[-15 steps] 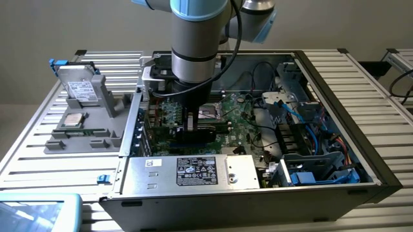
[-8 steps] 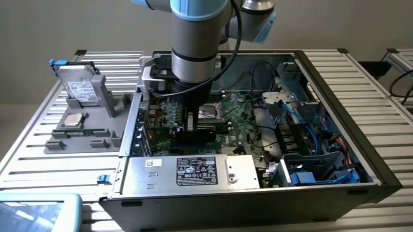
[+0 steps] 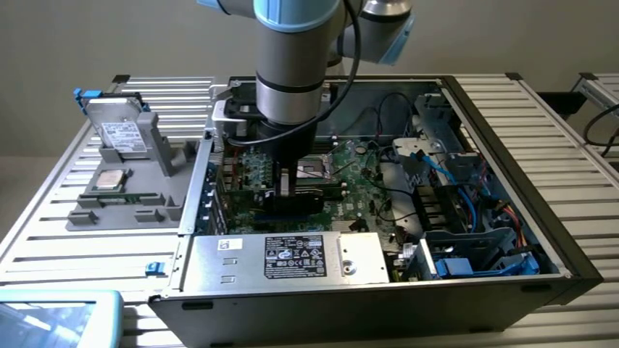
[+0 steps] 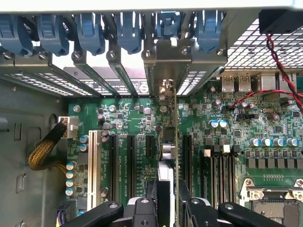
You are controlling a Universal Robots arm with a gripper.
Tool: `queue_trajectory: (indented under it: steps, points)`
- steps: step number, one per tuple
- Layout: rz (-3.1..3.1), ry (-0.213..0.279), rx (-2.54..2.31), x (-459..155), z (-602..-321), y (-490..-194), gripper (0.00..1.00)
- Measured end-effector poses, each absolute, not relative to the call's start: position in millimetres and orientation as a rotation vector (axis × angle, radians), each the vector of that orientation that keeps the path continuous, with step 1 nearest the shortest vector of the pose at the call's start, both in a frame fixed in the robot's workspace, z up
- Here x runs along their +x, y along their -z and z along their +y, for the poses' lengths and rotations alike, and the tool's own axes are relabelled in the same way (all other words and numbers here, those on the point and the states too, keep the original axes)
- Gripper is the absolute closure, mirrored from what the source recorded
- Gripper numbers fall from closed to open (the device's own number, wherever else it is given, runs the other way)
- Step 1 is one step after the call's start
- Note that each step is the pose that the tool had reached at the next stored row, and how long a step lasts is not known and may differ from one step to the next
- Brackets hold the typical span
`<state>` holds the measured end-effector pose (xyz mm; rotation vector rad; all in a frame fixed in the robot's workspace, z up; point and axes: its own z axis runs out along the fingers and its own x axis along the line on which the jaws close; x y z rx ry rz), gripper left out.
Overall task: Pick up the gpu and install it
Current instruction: 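Insert the gpu into the slot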
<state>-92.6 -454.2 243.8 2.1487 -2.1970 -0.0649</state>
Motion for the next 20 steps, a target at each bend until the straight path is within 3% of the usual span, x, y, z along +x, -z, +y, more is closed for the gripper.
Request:
queue_trajectory:
  steps: [20]
  points:
    - [-2.193, 0.059, 2.148, -95.2, -454.3, -243.4, 0.72]
